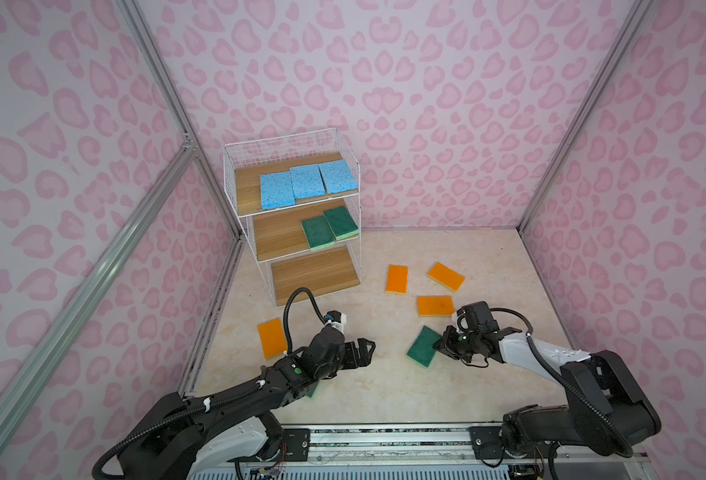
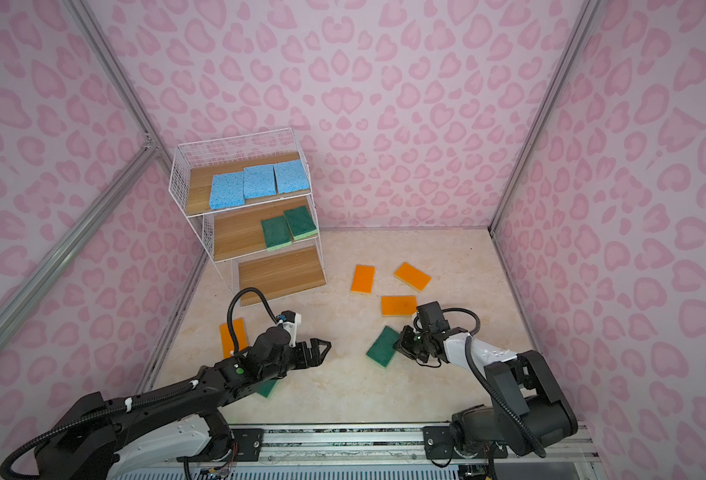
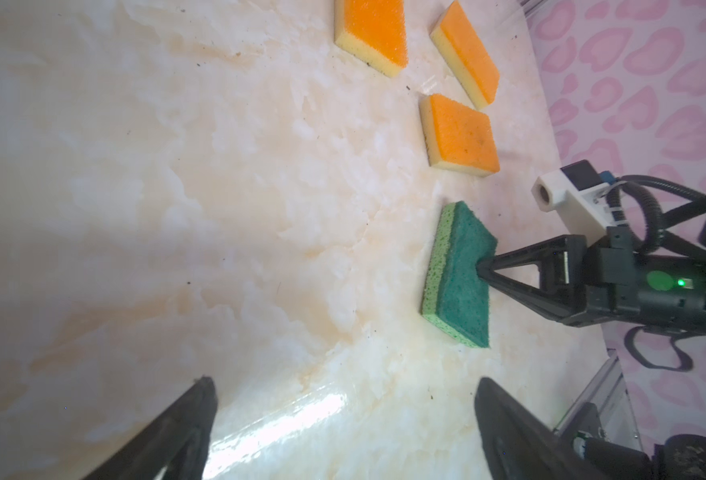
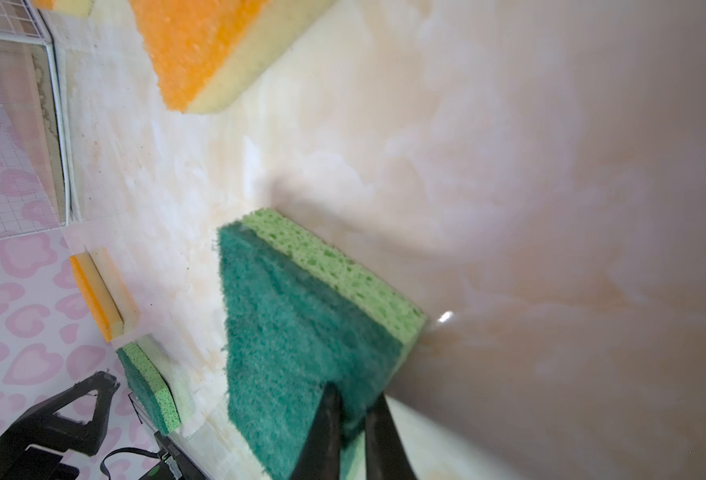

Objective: Place and organize the cleaning sponges onto the shelf
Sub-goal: 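Lift the green sponge toward the left gripper while the left gripper closes on it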

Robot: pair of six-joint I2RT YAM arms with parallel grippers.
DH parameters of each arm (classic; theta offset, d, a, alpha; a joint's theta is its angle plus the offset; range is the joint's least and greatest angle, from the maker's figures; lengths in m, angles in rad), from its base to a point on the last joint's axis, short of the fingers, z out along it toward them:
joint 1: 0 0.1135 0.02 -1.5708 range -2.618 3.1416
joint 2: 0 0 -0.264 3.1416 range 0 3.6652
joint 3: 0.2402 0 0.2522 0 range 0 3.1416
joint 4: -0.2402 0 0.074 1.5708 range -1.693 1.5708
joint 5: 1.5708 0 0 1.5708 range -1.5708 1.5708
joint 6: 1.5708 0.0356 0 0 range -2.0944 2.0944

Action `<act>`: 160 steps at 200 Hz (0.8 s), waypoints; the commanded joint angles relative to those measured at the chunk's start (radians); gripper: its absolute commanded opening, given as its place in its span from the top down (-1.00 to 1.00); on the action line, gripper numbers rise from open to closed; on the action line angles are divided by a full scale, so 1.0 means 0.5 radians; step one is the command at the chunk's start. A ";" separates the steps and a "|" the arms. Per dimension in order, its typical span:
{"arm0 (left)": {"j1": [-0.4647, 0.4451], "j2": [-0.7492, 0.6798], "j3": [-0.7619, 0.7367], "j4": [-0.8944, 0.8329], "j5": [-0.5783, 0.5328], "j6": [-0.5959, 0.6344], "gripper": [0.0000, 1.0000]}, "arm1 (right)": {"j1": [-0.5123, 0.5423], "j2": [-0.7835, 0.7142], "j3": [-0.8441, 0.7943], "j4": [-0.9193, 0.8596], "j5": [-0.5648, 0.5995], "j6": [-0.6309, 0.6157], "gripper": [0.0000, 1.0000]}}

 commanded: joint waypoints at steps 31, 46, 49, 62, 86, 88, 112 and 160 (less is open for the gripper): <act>-0.001 -0.332 -0.080 0.203 -0.213 -0.136 -1.00 | 0.104 -0.109 0.163 -0.074 0.138 -0.046 0.96; 0.001 -0.472 -0.126 0.200 -0.321 -0.276 -0.92 | 0.159 -0.161 0.249 -0.094 0.180 -0.031 0.96; -0.002 -0.505 -0.142 0.215 -0.335 -0.302 -0.89 | 0.169 -0.168 0.268 -0.096 0.186 -0.025 0.97; -0.001 -0.616 -0.168 0.248 -0.394 -0.405 -0.82 | 0.206 -0.183 0.361 -0.102 0.192 -0.013 0.96; -0.001 -0.734 -0.129 0.268 -0.471 -0.479 -0.73 | 0.258 -0.156 0.585 -0.115 0.199 -0.001 0.96; -0.004 -0.739 -0.126 0.275 -0.471 -0.481 -0.72 | 0.264 -0.153 0.608 -0.118 0.201 -0.001 0.96; 0.002 -0.730 -0.054 0.356 -0.438 -0.495 -0.71 | 0.330 -0.051 0.872 -0.132 0.194 0.010 0.97; 0.005 -0.563 0.002 0.603 -0.370 -0.537 -0.50 | 0.496 0.139 1.279 -0.103 0.226 0.059 0.96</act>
